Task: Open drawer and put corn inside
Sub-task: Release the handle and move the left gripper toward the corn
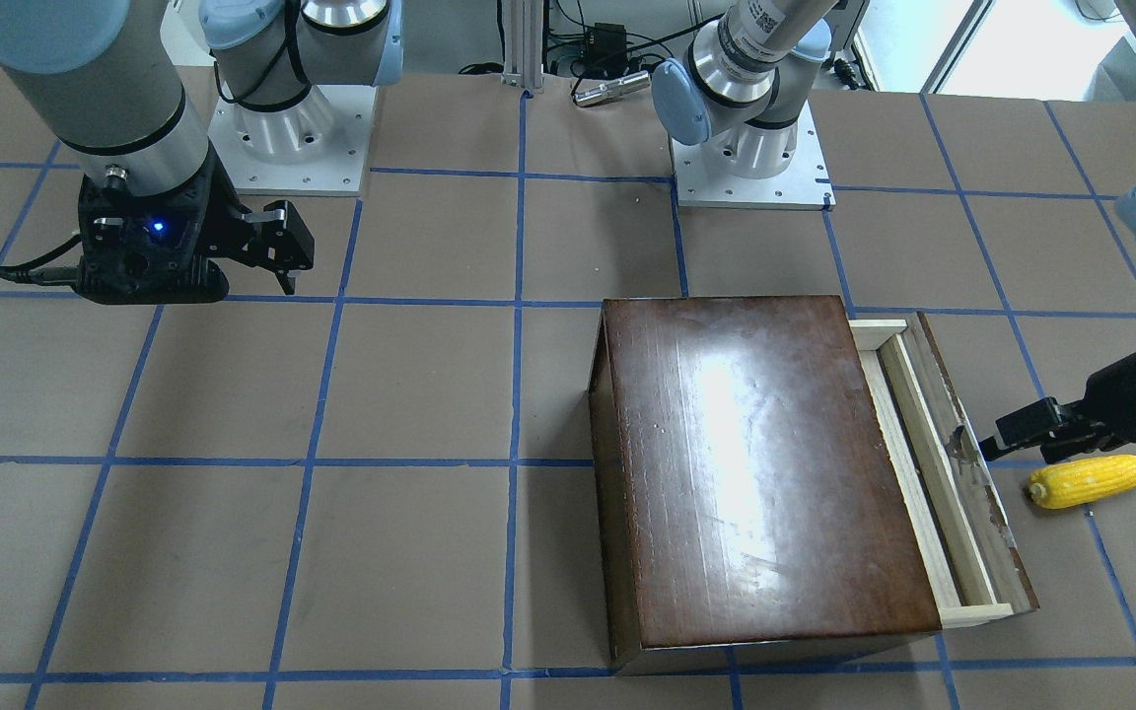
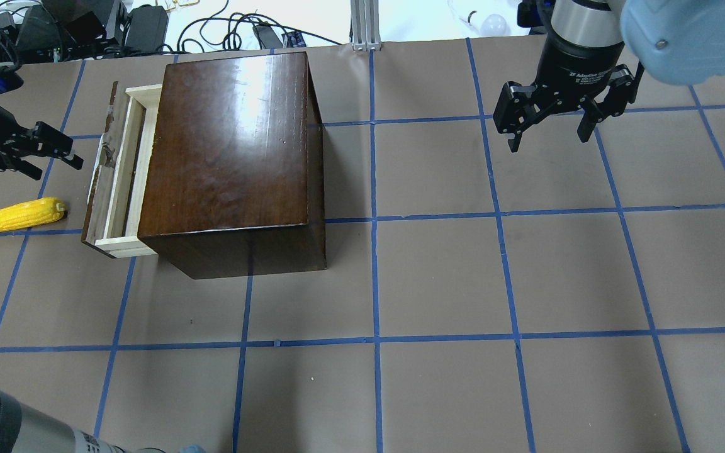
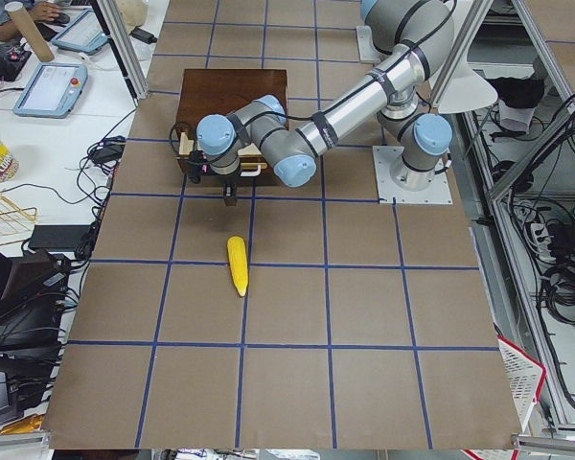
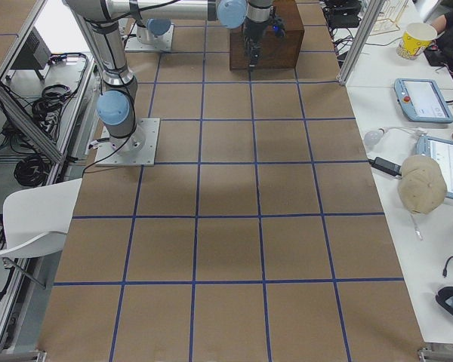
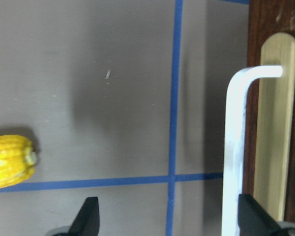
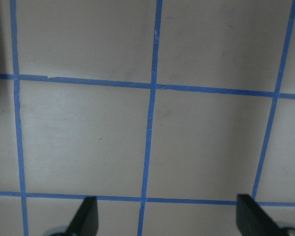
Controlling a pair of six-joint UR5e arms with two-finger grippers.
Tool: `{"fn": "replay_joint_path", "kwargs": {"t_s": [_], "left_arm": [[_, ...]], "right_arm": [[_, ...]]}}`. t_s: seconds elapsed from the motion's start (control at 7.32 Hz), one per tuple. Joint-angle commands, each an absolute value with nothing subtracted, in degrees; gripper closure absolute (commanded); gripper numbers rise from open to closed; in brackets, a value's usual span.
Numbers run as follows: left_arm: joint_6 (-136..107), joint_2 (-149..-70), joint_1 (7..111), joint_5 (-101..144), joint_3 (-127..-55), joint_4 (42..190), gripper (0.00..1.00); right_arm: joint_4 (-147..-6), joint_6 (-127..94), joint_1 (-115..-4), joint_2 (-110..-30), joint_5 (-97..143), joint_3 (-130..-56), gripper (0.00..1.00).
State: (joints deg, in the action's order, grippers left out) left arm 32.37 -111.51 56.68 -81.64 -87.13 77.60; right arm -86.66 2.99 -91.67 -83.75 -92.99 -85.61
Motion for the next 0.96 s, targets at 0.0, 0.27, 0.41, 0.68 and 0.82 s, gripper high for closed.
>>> {"fn": "replay_joint_path", "kwargs": {"t_s": [0.0,0.27,0.41,0.68,0.82], "left_arm": [[39.86,-111.53,55.64,-87.43,-86.22,77.17,0.0],[45.06,-111.8,54.06,-88.58,-86.22,76.99,0.0],[45.26,-112.14,53.97,-89.9,-86.31,76.12,0.0],[50.24,-113.28,53.88,-90.61,-86.83,73.06,0.0],[55.23,-114.07,53.88,-93.4,-86.75,71.3,0.0]], "right_arm": [[-86.66,2.99,-91.67,-83.76,-92.99,-85.61,0.0],[-86.66,2.99,-91.67,-83.76,-92.99,-85.61,0.0],[-86.66,2.99,-91.67,-83.76,-92.99,-85.61,0.0],[-86.66,2.99,-91.67,-83.67,-92.99,-85.61,0.0],[-86.66,2.99,-91.67,-83.76,-92.99,-85.61,0.0]]}}
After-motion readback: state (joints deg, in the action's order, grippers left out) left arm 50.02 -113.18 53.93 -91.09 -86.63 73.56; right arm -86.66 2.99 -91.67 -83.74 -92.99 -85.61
